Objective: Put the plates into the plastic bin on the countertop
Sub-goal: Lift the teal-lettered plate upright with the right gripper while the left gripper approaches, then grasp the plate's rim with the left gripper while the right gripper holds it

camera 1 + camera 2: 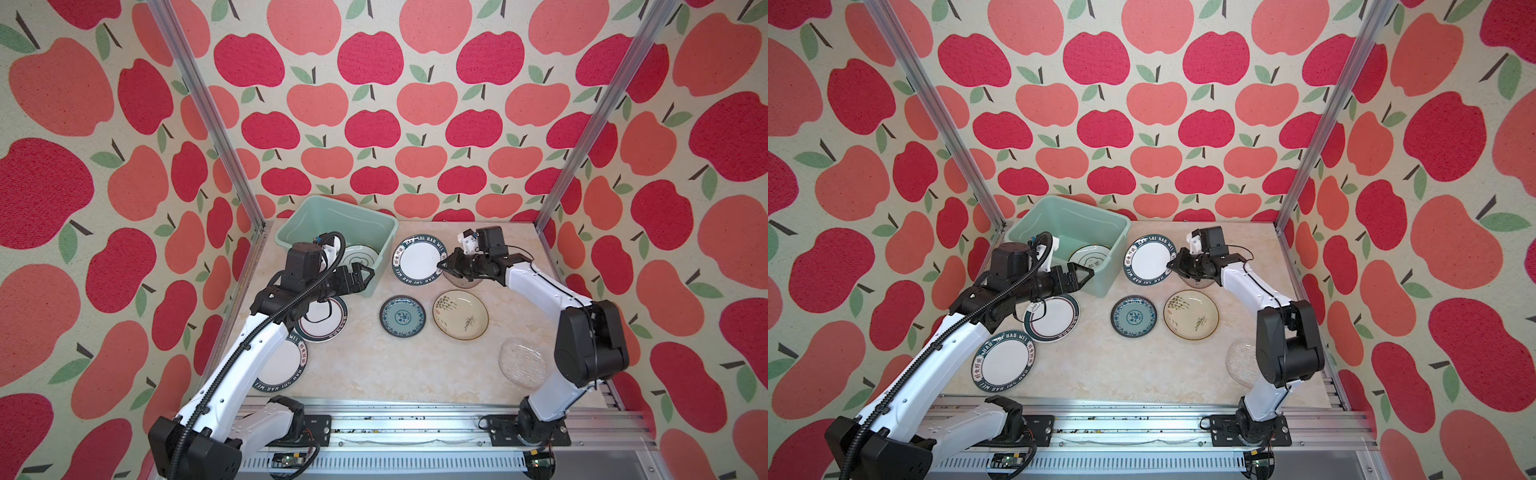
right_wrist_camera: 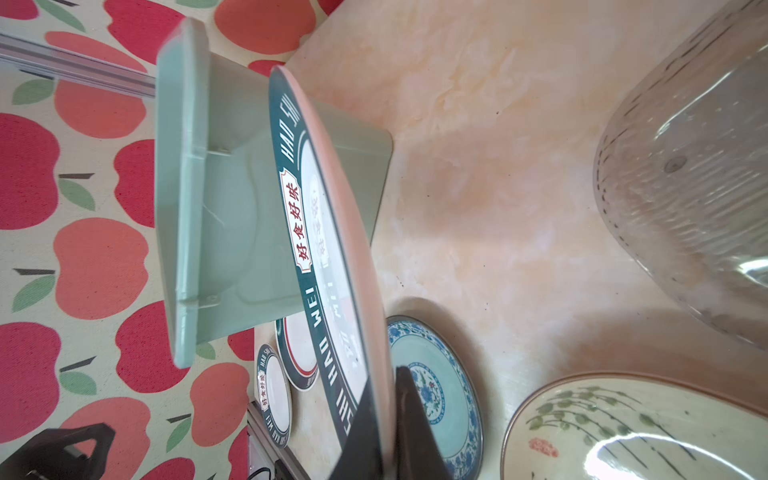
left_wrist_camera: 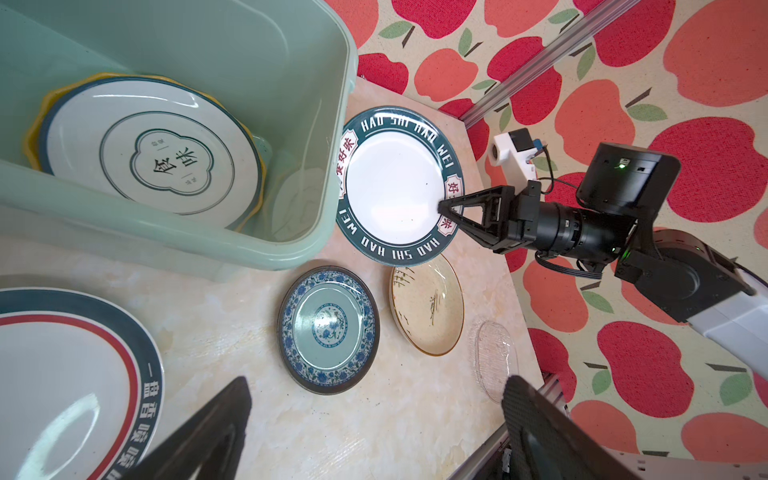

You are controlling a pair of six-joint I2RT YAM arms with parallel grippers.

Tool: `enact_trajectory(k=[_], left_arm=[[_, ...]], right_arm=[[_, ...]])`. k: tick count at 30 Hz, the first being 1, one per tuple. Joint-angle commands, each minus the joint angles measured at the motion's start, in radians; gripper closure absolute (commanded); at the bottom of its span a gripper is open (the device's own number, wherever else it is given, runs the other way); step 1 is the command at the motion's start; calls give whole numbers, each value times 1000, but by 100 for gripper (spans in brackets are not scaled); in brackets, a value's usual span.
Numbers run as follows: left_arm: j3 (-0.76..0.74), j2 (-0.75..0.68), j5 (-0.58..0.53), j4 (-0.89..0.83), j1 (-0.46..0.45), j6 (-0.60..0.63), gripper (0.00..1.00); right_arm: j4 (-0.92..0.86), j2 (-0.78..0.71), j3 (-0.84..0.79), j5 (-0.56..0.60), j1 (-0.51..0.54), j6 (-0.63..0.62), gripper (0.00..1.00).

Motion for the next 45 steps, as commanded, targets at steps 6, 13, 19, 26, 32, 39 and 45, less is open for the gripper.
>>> enact_trajectory(k=[6,13,19,26,32,39,45], left_arm=[[39,-14,165,-18,-15,-77,3],[-13,-12,180,103,-32,-189,5],[-27,15,180,204,-80,-223,9],[-46,17,174,280,-100,-263,27],[-44,28,185,291,-104,-275,47],[-40,46,206,300,-107,-292,69],[-33,56,231,296,-107,-303,85]], right_arm=[[-98,-266,-73,-180,-1,-51,94],[-120,-384,-89,-317,37,-38,95],[-130,-396,-99,-351,105,-39,95],[-65,-406,-127,-363,114,14,95],[-21,-394,-134,-383,117,41,95],[7,-386,-136,-393,117,55,94],[47,-366,-128,-396,117,70,90]])
